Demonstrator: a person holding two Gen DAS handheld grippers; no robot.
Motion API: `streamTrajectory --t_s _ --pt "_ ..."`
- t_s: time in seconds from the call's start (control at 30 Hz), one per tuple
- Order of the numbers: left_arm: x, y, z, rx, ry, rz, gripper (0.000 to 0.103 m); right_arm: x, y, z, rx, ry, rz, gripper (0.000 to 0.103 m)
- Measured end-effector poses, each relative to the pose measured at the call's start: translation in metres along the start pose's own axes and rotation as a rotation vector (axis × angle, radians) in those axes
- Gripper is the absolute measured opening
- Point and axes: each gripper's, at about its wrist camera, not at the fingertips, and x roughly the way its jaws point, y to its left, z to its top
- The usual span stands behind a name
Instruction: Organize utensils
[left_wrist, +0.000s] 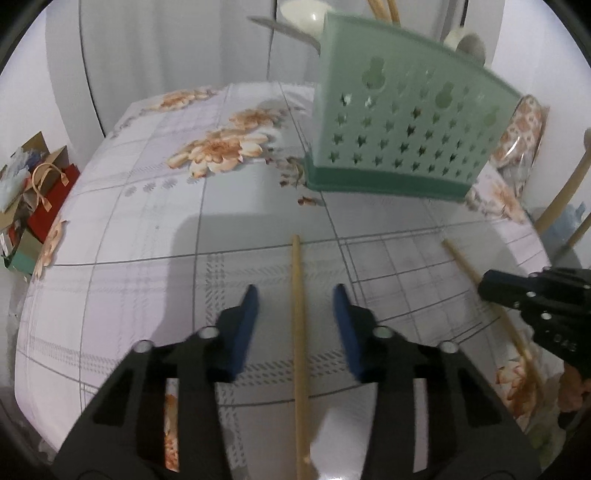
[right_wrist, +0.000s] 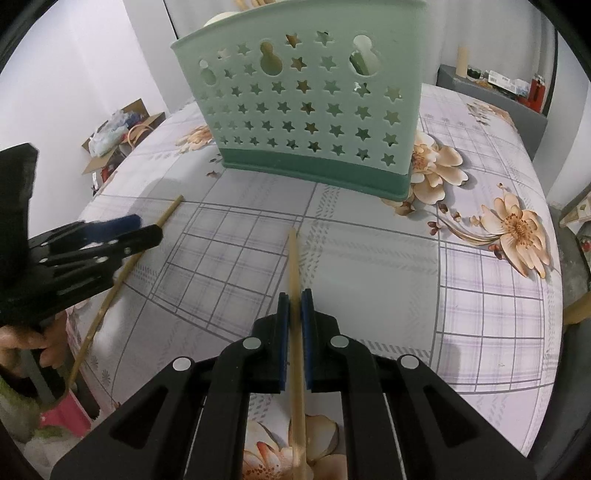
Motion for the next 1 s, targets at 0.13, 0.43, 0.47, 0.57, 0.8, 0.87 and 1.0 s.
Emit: streamTrajectory --t_s 0.13,0.43,0.47,0.57,0.8,0.87,1.0 --pt "0.004 -0.001 0.005 0.029 0.014 0.033 0.02 0.0 0.0 0.0 0.002 -0.003 0.004 0.007" --pt "0.003 0.001 0.005 0.001 -0.001 0.007 0.005 0.001 -0.012 0.004 0.063 0.018 0.065 0.008" --pt "0.003 0.001 0.005 -0.007 -0.002 -0.001 0.005 0.002 -0.015 0.005 0.085 0.026 0.087 0.008" --pt "0.0 0.003 0.004 -0.025 -0.009 -0.014 0.005 0.004 -0.023 0.009 0.138 0.041 0.119 0.009" --pt "-0.016 0.009 0.008 -0.076 -0.047 -0.065 0.005 0.008 -0.006 0.015 0.064 0.027 0.045 0.009" --pt "-0.021 0.014 0.009 -0.11 -0.054 -0.101 0.005 0.01 0.005 0.015 0.006 0.017 -0.01 0.009" --pt "-0.031 0.024 0.013 -0.183 -0.069 -0.174 0.005 0.014 0.02 0.017 -0.08 -0.005 -0.098 0.016"
